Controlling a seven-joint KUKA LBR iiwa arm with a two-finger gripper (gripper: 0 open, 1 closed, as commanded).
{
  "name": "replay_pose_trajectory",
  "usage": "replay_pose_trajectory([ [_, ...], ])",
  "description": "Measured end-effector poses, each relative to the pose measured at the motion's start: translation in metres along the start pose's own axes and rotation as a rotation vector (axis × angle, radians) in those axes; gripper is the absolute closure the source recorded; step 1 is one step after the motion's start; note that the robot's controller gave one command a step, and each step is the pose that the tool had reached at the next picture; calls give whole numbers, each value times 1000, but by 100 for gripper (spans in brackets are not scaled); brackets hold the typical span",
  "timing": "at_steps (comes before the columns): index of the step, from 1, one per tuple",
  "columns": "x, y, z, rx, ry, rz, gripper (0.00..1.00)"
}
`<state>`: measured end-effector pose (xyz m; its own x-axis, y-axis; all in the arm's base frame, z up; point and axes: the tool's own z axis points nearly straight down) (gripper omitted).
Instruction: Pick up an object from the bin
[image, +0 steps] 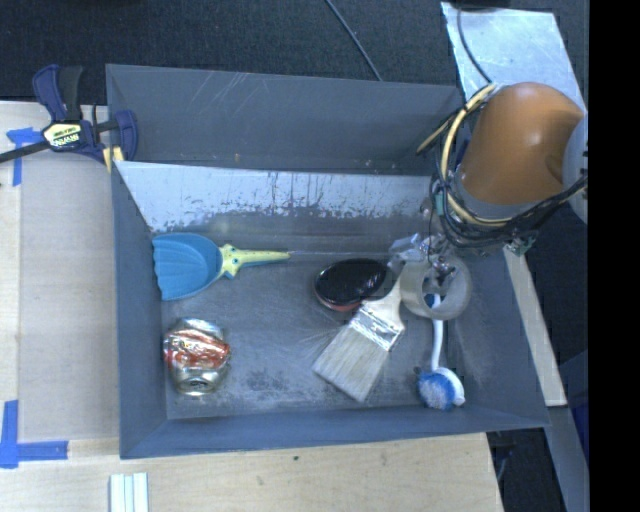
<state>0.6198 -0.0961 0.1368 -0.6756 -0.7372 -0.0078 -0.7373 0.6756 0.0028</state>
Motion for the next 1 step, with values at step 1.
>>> replay_pose_trajectory([
  [1,-1,-1,-32,3,-2,2,100],
])
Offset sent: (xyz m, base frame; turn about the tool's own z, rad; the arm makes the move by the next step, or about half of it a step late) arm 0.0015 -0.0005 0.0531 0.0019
